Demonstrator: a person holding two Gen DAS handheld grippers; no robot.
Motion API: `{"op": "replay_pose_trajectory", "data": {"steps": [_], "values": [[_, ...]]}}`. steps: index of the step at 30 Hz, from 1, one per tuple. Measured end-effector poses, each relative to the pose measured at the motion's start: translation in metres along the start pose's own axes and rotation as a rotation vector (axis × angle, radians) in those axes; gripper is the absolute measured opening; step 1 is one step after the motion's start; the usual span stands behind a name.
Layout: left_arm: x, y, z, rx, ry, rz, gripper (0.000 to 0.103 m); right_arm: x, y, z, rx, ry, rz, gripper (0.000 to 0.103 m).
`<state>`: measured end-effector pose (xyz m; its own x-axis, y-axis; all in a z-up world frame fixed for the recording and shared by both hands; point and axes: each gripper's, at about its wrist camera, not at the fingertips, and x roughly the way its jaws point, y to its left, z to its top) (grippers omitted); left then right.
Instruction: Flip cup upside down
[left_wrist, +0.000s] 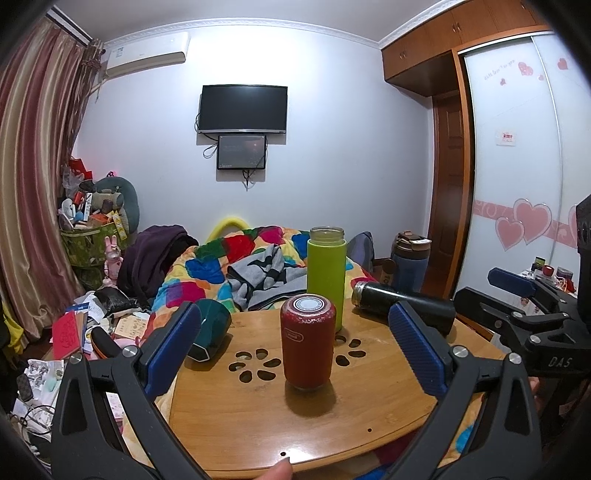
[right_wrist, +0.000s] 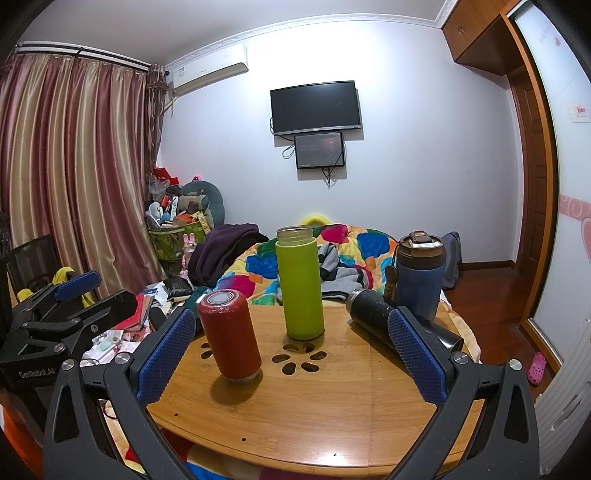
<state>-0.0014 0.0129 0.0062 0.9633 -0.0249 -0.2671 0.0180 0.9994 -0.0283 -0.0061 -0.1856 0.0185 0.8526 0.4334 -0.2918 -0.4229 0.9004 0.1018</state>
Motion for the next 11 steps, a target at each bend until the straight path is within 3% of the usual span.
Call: {"op": "replay_pose_trajectory", "data": {"steps": [11], "values": [[-0.0016, -0.0017, -0.0018, 0.002, -0.004, -0.009, 0.103, 0.0016, 0.0014, -0.0004, -0.001, 0.006, 0.007, 0.103]]}}
